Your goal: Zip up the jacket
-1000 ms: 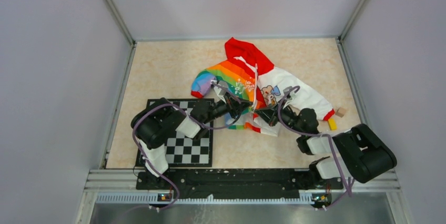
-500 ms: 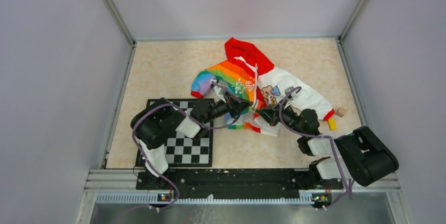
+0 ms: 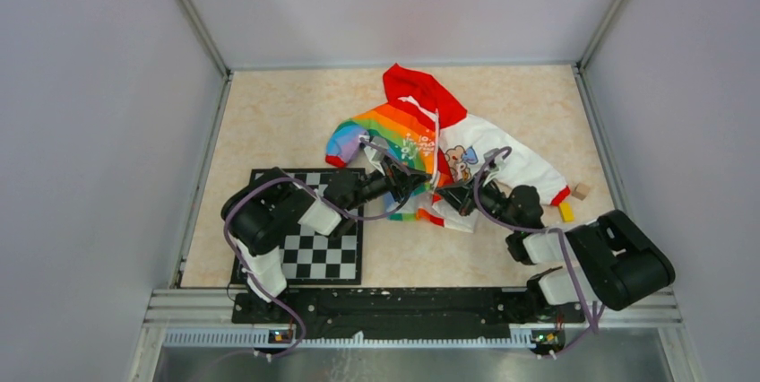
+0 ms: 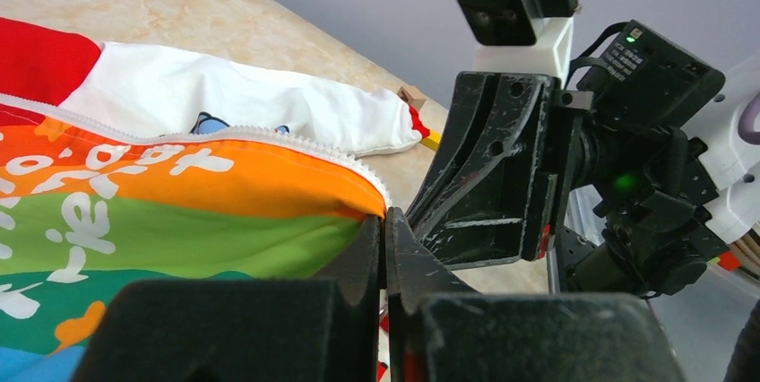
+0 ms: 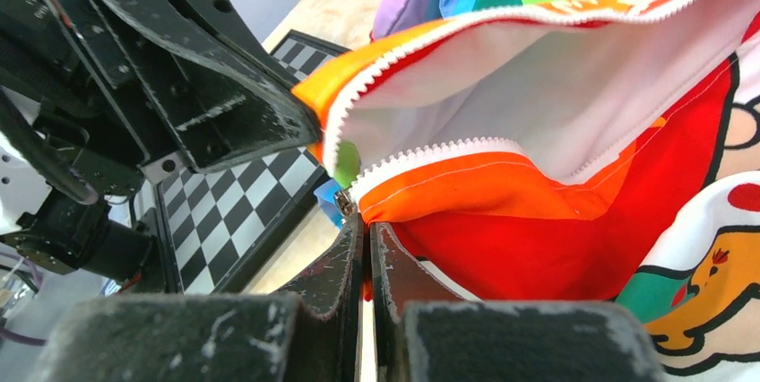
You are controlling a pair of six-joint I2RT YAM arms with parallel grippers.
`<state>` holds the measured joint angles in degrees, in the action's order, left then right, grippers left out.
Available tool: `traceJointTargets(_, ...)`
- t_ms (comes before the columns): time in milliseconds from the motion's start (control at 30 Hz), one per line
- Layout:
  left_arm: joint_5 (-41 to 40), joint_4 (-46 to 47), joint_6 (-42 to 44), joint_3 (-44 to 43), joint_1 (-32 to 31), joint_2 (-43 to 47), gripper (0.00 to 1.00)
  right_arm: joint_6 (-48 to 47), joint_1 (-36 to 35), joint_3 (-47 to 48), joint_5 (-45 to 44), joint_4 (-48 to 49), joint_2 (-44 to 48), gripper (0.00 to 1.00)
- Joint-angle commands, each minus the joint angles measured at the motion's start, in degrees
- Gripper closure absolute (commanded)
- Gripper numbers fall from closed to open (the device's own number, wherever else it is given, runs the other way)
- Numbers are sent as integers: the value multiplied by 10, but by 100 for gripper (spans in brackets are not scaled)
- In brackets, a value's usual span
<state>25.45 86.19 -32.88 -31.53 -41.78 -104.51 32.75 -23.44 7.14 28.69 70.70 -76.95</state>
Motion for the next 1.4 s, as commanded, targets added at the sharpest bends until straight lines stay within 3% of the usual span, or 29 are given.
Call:
traceJointTargets(0,14,165,1,-13,-6,31,100,5,9,7,17,48,-18,100)
traceJointTargets(1367,17,165,5,-7,-7,13,100,6,11,-12,14,80,20,100)
